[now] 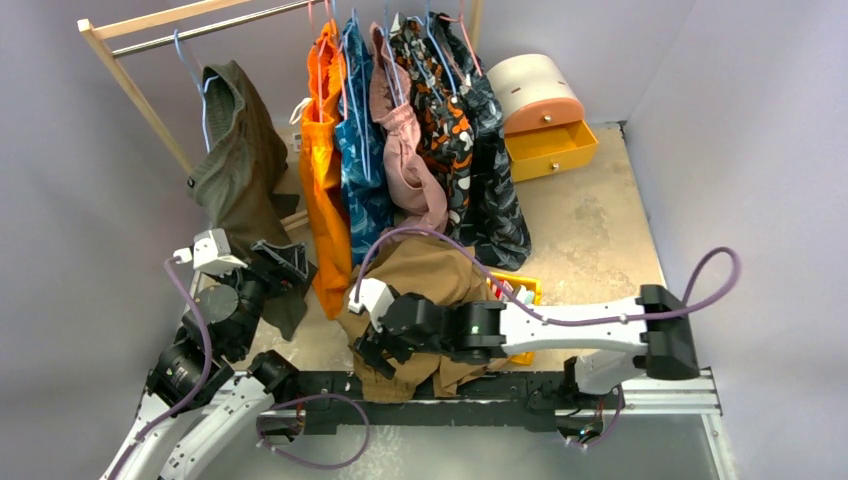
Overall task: Place the shorts on the hanger
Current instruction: Adjust the shorts at the center of the board.
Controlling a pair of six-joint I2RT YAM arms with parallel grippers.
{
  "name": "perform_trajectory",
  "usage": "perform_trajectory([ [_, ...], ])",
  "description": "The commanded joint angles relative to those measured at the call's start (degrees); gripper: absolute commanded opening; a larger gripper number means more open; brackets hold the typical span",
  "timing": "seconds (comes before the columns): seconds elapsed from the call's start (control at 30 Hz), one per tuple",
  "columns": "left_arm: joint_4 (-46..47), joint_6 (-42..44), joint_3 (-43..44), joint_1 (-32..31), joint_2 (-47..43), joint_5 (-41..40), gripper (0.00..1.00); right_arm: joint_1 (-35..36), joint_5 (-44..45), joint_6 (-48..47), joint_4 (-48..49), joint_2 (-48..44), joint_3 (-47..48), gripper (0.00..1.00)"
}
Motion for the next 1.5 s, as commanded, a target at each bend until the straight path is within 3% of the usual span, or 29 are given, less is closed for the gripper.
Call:
perform_trajectory([
  [0.0,1.21,-0.51,-0.07,-0.15,0.3,-0.48,0.87,0.44,12.8,2.13,2.65,3.68,4.22,0.84],
  [0.27,1.46,-0.35,-0.16,-0.1,0.54,-0.38,0.87,2.05,19.29,8.21,1.24,11.02,5.42,0.91],
  [0.43,1.51,-0.27,-0.24,-0.13,0.49,-0.32,0.87,2.26,23.91,10.66,-2.07,14.3,7.45,0.84],
  [0.53,1.52,-0.18,-0.22,-0.17,1.0,-0.18,0.87,2.75,24.92,11.34,-4.01,16.06,9.57,0.63],
  [0.67,1.47,-0.18,-0.13,-0.17,1.42,-0.02,0.87,2.99,24.87,11.06,-5.39,15.08,11.55,0.04],
  [0.7,1.44,-0.18,-0.17,-0.13,1.39,-0.01,0.87,3.04,24.21,11.09,-6.33,13.99,13.04,0.0],
  [0.9,1.45,-0.23,-0.1,-0.13,1.79,-0.44,0.86,2.92,16.08,7.7,-0.71,3.09,17.89,0.0],
  [1.07,0.8,-1.44,-0.11,-0.11,-0.19,-2.35,0.87,1.04,25.24,7.97,-3.93,-4.63,19.94,0.0],
  [1.3,1.16,-1.7,-0.7,-0.14,-2.08,-2.78,0.87,-16.27,29.32,19.81,-8.16,-22.26,2.91,0.0],
  [1.47,1.2,-1.13,-0.3,-0.15,1.07,-1.96,0.87,-19.07,31.81,25.83,-16.47,-24.88,-2.87,0.0],
])
